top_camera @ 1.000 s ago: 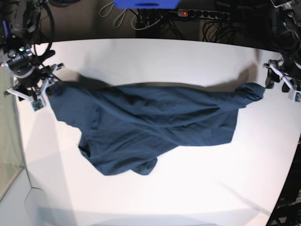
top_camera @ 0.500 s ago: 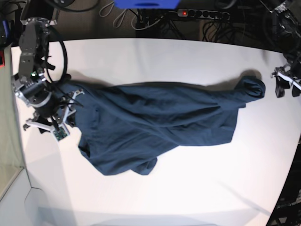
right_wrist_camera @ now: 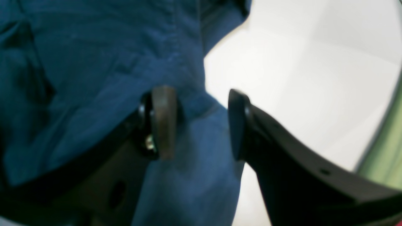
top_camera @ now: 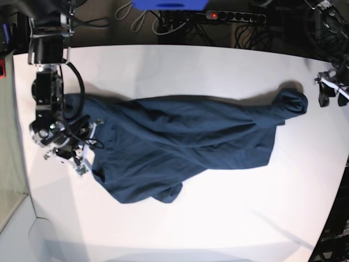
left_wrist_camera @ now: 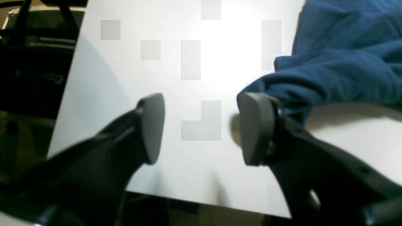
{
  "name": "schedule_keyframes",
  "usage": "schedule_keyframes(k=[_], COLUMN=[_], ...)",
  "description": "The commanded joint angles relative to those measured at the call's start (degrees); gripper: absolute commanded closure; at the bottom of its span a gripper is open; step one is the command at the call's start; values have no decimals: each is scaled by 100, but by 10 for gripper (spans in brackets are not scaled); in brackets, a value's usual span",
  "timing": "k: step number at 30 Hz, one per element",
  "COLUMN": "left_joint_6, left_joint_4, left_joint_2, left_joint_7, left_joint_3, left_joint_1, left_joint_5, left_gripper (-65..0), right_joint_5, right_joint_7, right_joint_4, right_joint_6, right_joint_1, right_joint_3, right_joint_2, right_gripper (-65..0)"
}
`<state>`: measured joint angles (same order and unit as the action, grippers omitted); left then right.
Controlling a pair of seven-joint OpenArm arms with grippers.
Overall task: Layout the t-shirt on the table in an organized manner, then fold the t-shirt properly
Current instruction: 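Release the shirt and regrasp its edge with the right gripper, then drag the grasped shirt edge with the right gripper away from the sleeve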
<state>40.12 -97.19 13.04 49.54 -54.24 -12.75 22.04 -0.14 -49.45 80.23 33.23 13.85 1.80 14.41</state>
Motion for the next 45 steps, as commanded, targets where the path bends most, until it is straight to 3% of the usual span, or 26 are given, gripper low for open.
schedule_keyframes(k=[1, 10, 13, 16, 21, 30, 35, 45], left_joint_6=[-12, -12, -12, -12, -12, -12, -12, -12], left_joint_4=[-114, -97, -97, -88, -105, -105, -105, -105], left_joint_2=[107, 116, 116, 116, 116, 98, 98, 90], left_joint_7=[-114, -114, -123, -123, -123, -123, -123, -123], left_joint_3=[-22, -22, -22, -22, -22, -22, -14, -22], left_joint_1=[40, 67, 67, 75, 75, 75, 75, 58], left_joint_5=[86, 86, 86, 86, 86, 86, 86, 86], left_gripper=[-371, -371, -371, -371, -371, -371, -371, -371], right_joint_5=[10, 10, 19, 19, 19, 19, 19, 19], right_joint_7=[79, 361, 361, 325, 237, -228, -334, -290], right_joint_4=[-53, -932, -1161, -1152, -493, 1810, 1819, 1670], right_joint_6=[-5, 4, 4, 4, 4, 4, 4, 4], right_joint_1=[211, 343, 343, 343, 211, -290, -352, -519], right_joint_3=[26, 26, 17, 17, 70, 79, 26, 70], right_joint_2=[75, 163, 163, 172, 277, 348, 365, 400], right_gripper=[-277, -260, -170, 0, -2, 0, -1, -315])
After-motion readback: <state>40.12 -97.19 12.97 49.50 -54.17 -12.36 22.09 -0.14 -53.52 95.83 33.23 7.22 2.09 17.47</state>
